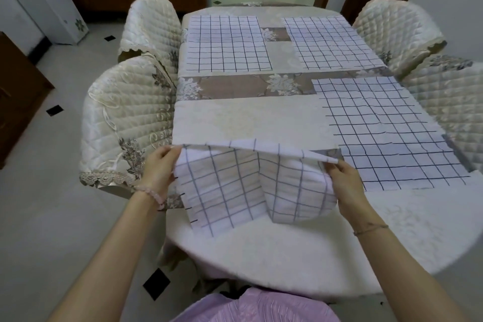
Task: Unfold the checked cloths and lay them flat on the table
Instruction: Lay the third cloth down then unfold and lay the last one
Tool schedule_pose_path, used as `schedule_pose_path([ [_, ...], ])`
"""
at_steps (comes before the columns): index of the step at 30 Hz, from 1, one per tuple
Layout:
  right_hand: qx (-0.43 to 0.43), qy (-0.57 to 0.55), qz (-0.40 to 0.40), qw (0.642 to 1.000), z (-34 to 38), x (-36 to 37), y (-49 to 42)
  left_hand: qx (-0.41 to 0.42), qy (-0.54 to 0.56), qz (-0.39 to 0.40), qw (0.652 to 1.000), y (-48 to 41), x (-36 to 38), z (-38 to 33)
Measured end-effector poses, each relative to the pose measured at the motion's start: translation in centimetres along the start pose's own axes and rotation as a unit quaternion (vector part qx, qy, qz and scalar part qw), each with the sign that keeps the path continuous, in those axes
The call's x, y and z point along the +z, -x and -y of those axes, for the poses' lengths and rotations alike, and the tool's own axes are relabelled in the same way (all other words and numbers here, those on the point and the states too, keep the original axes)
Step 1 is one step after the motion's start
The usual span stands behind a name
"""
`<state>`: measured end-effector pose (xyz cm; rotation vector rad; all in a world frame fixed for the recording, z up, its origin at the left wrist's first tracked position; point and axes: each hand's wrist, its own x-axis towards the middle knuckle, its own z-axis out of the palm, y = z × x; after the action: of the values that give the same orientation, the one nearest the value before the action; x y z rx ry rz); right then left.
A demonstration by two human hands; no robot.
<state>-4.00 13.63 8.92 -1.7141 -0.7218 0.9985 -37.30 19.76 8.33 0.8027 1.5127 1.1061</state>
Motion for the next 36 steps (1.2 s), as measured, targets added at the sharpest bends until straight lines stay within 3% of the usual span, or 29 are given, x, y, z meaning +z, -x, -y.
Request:
schedule_pose_path([
  [11,0.007,0.096,0.016,0.995,-0.7,-1.4,-3.2,0.069,-0.096,-0.028,0.993,-3.0,1.6,0.2],
  [18,0.057,0.140,0.018,0.988,-4.2,-1.3,-3.5,0.026,-0.227,-0.035,0.973,-3.5,1.3,2.6],
  [21,0.089,0.118,0.031,0.989,-5.1,-1.4,-3.1,0.145,-0.377,-0.004,0.915,-0.6,1.9,3.6],
  [23,0.102,0.064,0.030,0.992,-5.0,-1.3,-2.5,0.240,-0.449,0.101,0.855,1.9,2.4,5.2],
  [25,0.114,0.020,0.020,0.993,-4.8,-1.3,-1.9,0.283,-0.502,0.201,0.792,3.4,3.0,7.7],
  [29,0.158,-0.026,0.020,0.987,-5.5,-1.9,-0.5,0.343,-0.563,0.260,0.705,5.5,4.5,11.1],
  [36,0.170,0.054,0.112,0.977,-8.8,-3.0,5.2,0.327,-0.646,0.238,0.647,6.0,4.9,11.9],
])
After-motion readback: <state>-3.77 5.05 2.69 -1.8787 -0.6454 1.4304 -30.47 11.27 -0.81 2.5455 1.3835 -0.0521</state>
